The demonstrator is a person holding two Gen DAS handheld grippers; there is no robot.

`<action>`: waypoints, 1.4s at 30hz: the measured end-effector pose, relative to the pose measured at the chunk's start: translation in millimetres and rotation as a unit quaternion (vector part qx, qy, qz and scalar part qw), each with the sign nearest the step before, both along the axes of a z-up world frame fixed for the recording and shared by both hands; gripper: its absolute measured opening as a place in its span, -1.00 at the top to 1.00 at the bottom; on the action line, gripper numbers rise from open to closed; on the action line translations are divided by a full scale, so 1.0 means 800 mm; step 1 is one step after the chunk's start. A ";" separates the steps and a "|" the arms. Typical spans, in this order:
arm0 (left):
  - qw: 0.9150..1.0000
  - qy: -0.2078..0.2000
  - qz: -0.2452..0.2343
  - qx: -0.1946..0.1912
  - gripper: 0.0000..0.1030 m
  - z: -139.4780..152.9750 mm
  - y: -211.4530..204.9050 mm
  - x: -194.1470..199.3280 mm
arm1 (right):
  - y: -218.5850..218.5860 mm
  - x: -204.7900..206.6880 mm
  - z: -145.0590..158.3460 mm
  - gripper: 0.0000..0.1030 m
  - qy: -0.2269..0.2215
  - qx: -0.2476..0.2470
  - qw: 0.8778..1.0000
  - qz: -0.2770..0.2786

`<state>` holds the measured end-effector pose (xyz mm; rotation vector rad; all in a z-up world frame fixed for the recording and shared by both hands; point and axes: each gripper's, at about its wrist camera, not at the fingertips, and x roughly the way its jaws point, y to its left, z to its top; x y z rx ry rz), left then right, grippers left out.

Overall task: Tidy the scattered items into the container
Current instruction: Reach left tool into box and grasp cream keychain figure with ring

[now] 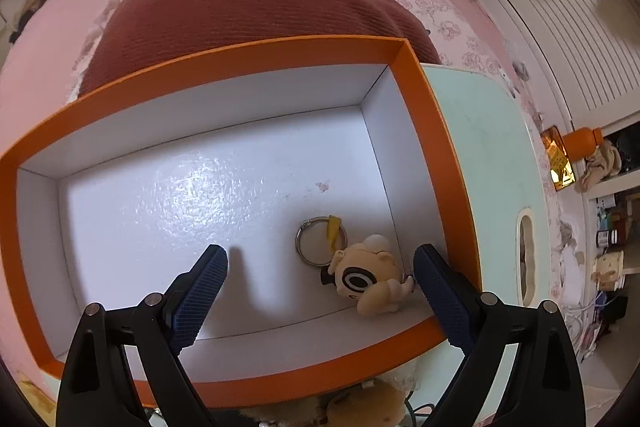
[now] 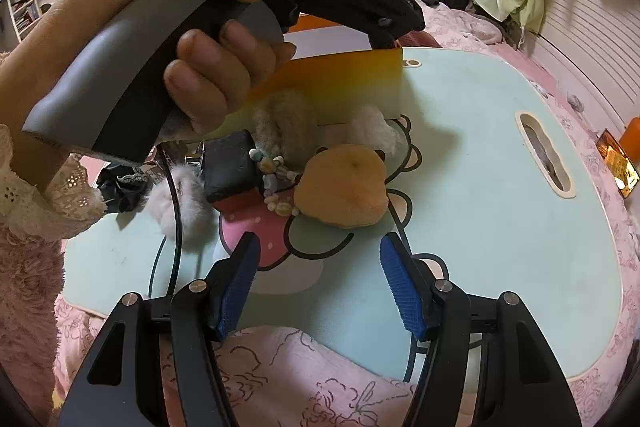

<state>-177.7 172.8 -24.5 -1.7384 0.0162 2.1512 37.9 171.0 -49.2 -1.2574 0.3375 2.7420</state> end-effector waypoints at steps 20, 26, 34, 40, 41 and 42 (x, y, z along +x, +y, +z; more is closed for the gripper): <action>1.000 -0.001 -0.002 -0.031 -0.82 -0.014 -0.029 0.001 | 0.001 0.001 0.002 -0.22 -0.003 -0.003 1.000 0.004; 0.997 0.019 -0.002 -0.069 -0.07 -0.007 -0.034 0.003 | 0.002 0.002 0.003 -0.22 -0.004 -0.005 1.000 0.003; 0.998 0.012 0.016 -0.064 0.28 -0.003 -0.054 0.000 | 0.003 0.001 0.003 -0.22 -0.005 -0.007 1.000 0.005; 0.998 0.007 0.010 -0.066 -0.20 0.002 -0.042 0.011 | 0.004 0.000 0.004 -0.22 -0.006 -0.006 1.000 0.007; 0.998 0.008 0.009 -0.067 -0.22 0.004 -0.041 0.013 | 0.004 0.000 0.004 -0.22 -0.006 -0.006 1.000 0.007; 0.998 0.009 0.010 -0.068 -0.22 0.005 -0.041 0.015 | 0.004 -0.001 0.004 -0.22 -0.006 -0.007 1.000 0.007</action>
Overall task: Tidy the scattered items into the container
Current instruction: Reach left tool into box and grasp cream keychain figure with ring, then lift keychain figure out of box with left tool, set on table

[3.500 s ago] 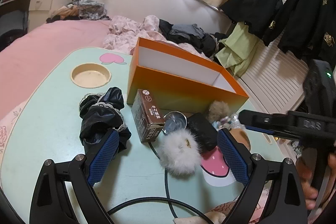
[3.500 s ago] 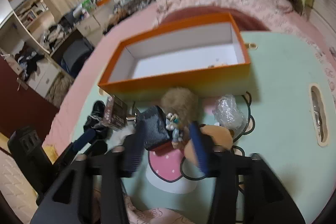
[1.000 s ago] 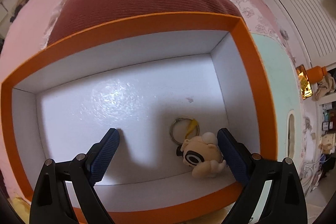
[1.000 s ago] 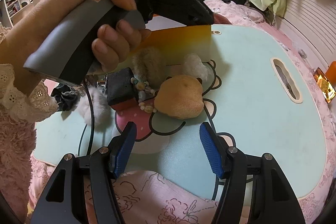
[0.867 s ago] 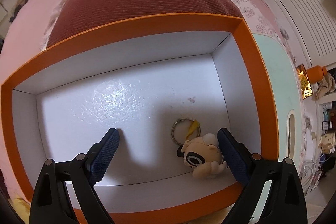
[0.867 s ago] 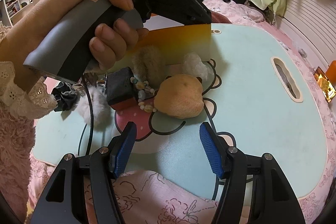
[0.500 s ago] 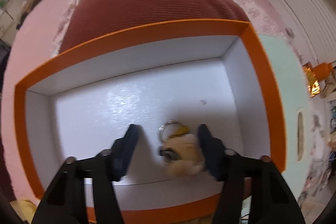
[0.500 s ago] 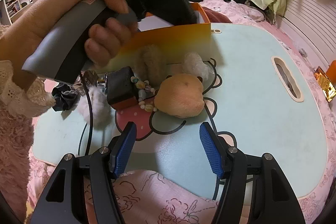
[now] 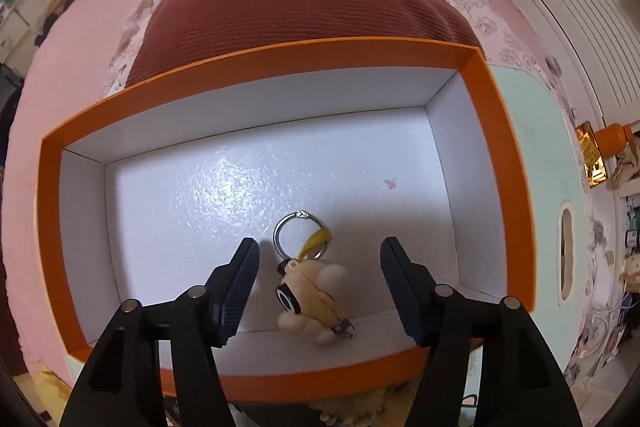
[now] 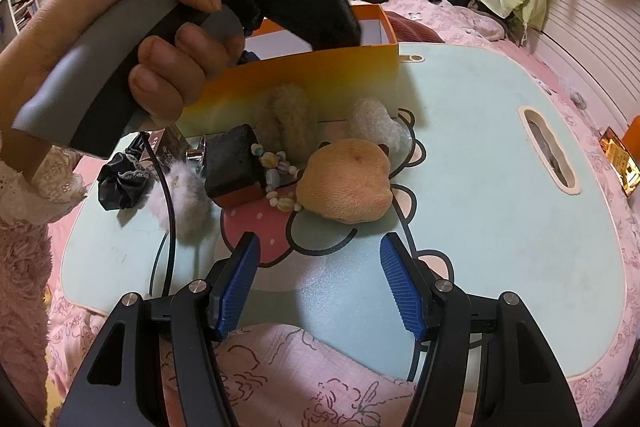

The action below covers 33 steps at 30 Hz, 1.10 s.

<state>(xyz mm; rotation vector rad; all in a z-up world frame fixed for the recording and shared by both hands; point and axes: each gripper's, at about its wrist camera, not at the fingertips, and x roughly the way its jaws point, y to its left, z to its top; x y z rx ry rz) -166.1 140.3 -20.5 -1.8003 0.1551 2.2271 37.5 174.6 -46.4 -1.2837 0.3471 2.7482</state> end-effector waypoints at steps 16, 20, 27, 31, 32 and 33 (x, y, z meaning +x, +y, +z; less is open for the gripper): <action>1.000 -0.012 -0.010 -0.026 0.35 -0.003 -0.011 0.016 | 0.002 -0.006 -0.001 -0.22 -0.003 -0.001 1.000 0.004; 1.000 -0.004 -0.014 -0.019 0.35 0.000 -0.019 0.019 | 0.002 -0.006 0.000 -0.22 -0.003 -0.001 1.000 0.004; 0.999 0.041 -0.016 0.001 0.35 0.031 -0.036 0.036 | 0.001 -0.006 -0.001 -0.22 -0.003 -0.002 1.000 0.003; 0.994 0.102 -0.029 -0.011 0.35 0.060 -0.044 0.065 | 0.002 -0.005 0.000 -0.22 -0.002 -0.002 1.000 0.003; 0.993 0.112 -0.029 -0.009 0.35 0.063 -0.042 0.066 | 0.002 -0.005 -0.001 -0.22 -0.003 -0.003 1.000 0.002; 0.992 0.120 -0.030 -0.004 0.35 0.070 -0.048 0.073 | 0.002 -0.006 -0.001 -0.22 -0.003 -0.004 1.000 0.002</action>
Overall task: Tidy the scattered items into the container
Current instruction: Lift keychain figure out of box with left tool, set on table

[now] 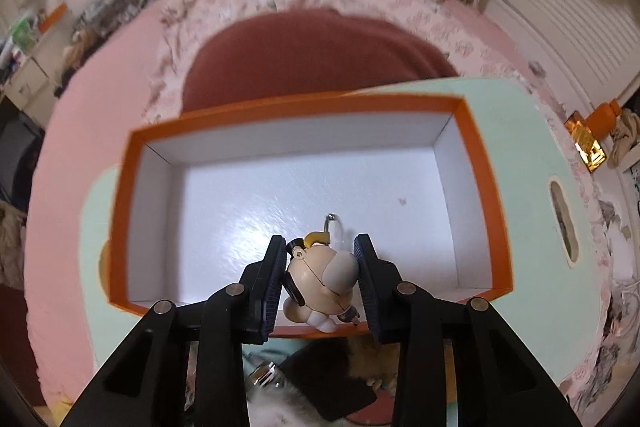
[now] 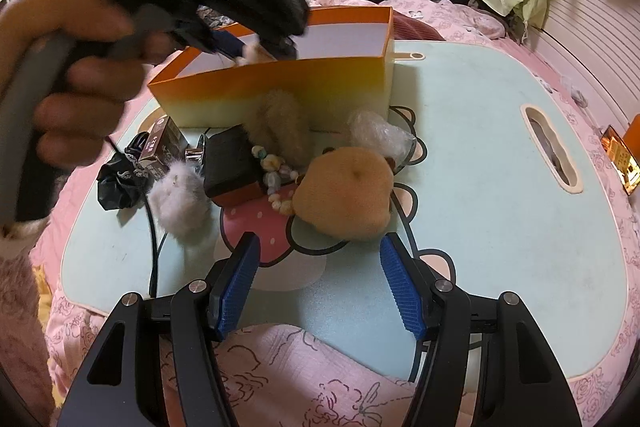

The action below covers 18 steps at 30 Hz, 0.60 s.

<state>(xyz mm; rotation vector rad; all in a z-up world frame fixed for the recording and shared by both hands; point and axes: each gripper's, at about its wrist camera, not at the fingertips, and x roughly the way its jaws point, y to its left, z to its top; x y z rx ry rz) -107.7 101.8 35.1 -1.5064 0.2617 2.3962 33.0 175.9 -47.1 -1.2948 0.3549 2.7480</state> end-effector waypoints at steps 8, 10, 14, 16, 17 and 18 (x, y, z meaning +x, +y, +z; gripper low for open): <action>0.998 0.046 -0.011 0.034 0.37 0.016 -0.006 0.045 | 0.001 0.000 0.000 -0.22 -0.002 -0.003 1.000 -0.002; 0.997 0.053 -0.011 0.056 0.37 0.021 -0.015 0.057 | 0.001 0.000 0.000 -0.22 -0.003 -0.004 1.000 -0.001; 0.995 0.077 -0.002 0.058 0.37 0.029 -0.026 0.071 | 0.001 -0.001 0.000 -0.22 -0.005 -0.004 1.000 -0.001; 0.994 0.090 0.001 0.059 0.37 0.035 -0.032 0.083 | 0.001 -0.001 0.000 -0.22 -0.005 -0.004 1.000 -0.001; 0.994 0.092 -0.001 0.066 0.37 0.037 -0.035 0.088 | 0.001 -0.001 0.000 -0.22 -0.005 -0.005 1.000 -0.001; 0.993 0.090 -0.008 0.082 0.37 0.041 -0.041 0.096 | 0.001 -0.001 0.000 -0.22 -0.005 -0.005 1.000 -0.001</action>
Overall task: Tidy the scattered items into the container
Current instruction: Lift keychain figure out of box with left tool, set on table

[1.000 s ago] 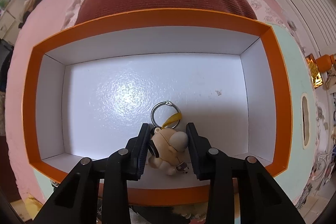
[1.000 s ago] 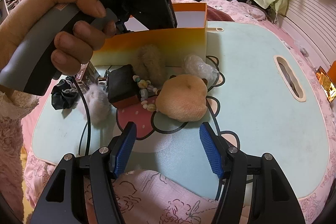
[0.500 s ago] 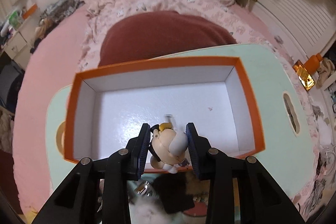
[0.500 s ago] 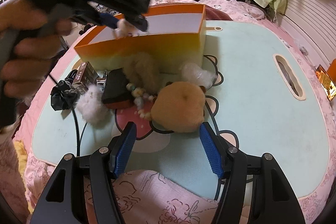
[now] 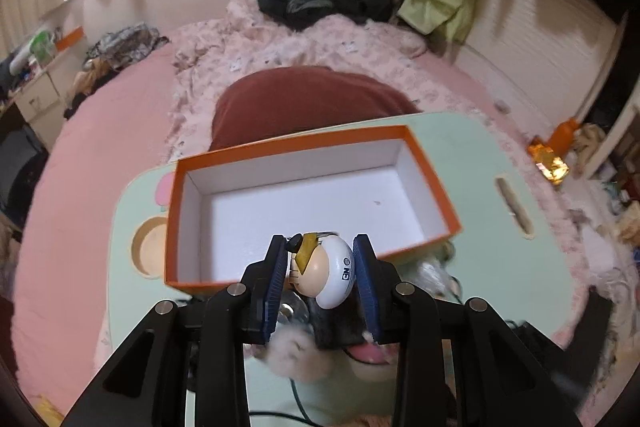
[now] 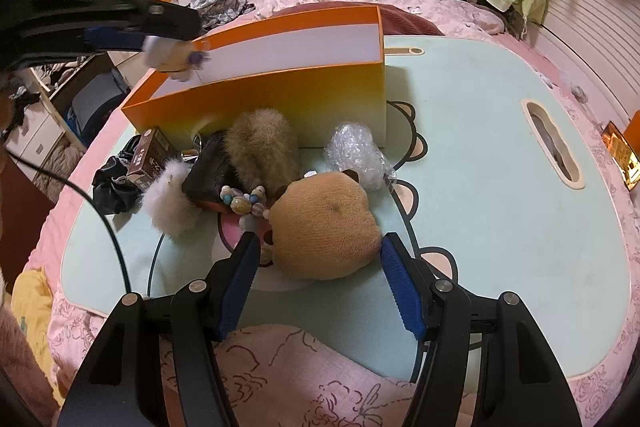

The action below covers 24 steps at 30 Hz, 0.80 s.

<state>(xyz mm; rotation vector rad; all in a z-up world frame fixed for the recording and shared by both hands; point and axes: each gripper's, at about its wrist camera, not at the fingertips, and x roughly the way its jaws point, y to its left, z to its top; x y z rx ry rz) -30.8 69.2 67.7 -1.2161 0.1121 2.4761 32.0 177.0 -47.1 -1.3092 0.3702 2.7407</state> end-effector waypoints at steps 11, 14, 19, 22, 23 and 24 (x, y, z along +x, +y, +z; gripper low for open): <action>0.996 -0.037 -0.013 0.075 0.37 -0.061 -0.045 0.031 | -0.001 0.003 0.001 -0.22 -0.001 0.000 1.000 0.001; 0.995 -0.045 -0.020 0.081 0.37 -0.081 -0.042 0.036 | 0.000 0.003 0.001 -0.22 -0.001 -0.001 1.000 0.001; 0.994 -0.037 -0.051 0.085 -0.03 -0.096 -0.035 0.049 | 0.004 0.003 0.001 -0.22 -0.002 -0.005 1.000 -0.001; 0.994 -0.004 -0.050 0.102 -0.13 -0.092 -0.045 0.061 | 0.008 -0.001 0.004 -0.22 0.000 -0.007 1.000 -0.005; 0.992 0.003 -0.050 0.115 -0.13 -0.089 -0.053 0.064 | 0.011 -0.003 0.006 -0.22 0.001 -0.009 1.000 -0.007; 0.990 0.010 -0.047 0.133 -0.13 -0.084 -0.064 0.064 | 0.014 -0.005 0.007 -0.22 0.002 -0.011 1.000 -0.008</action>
